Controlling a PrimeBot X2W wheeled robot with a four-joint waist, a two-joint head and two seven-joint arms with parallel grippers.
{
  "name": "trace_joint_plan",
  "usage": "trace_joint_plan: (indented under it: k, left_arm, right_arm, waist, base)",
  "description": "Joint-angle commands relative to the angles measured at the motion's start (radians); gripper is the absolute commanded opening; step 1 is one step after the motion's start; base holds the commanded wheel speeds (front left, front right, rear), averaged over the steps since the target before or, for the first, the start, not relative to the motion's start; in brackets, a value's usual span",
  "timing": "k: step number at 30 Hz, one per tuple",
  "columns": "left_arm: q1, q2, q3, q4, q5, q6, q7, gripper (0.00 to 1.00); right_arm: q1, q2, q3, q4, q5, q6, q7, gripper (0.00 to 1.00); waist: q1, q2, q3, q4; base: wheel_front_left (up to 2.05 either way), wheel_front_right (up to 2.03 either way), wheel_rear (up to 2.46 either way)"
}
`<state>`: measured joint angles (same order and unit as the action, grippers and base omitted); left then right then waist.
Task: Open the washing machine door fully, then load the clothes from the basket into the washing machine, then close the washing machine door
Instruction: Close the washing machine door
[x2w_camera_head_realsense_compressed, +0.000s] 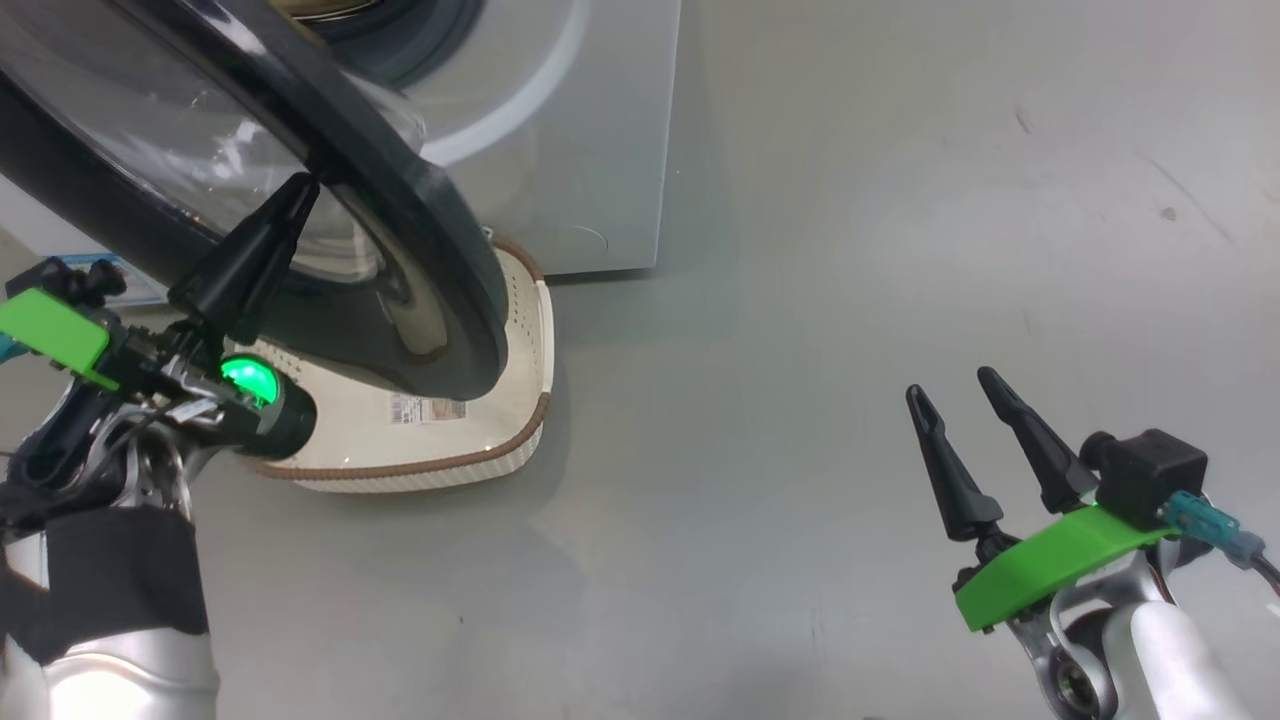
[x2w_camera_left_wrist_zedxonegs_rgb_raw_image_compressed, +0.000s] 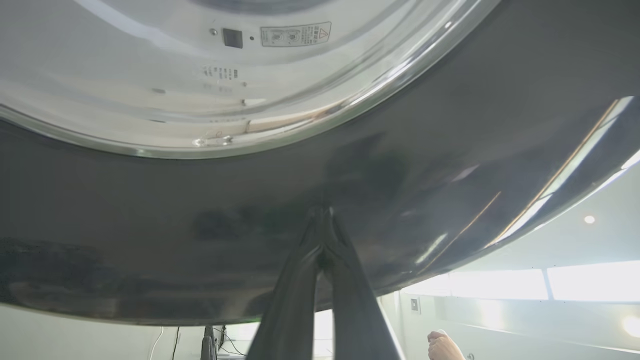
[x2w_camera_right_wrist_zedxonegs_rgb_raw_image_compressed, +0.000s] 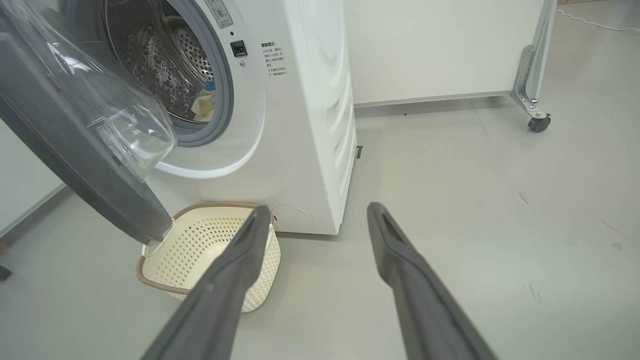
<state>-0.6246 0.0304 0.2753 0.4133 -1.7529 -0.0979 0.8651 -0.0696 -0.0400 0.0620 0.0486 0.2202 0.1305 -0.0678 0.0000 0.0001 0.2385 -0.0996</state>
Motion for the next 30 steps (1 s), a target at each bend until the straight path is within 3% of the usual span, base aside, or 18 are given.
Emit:
trace_joint_plan:
  k: [1,14,30]
  left_arm:
    - [-0.051,0.021,0.016,-0.022,-0.006,-0.012,-0.006,0.00]
    - [-0.081,0.020,0.021,0.028,-0.003,-0.029,-0.038,0.00]
    - [-0.006,0.020,0.043,-0.083,-0.001,-0.033,-0.090,0.00]
  right_arm:
    - [-0.039,-0.010,0.022,-0.026,0.011,0.000,-0.014,1.00]
    - [-0.037,-0.010,0.025,-0.010,0.027,0.000,-0.032,1.00]
    - [-0.037,-0.010,-0.015,0.011,0.038,0.000,-0.047,1.00]
  waist:
    - [0.0000,-0.0001,-0.002,-0.012]
    - [0.0000,-0.0001,-0.003,-0.053]
    - [0.0000,-0.0001,-0.019,0.001]
  base:
    - [0.00,0.00,0.00]
    - [0.00,0.00,0.00]
    - [0.00,0.00,0.00]
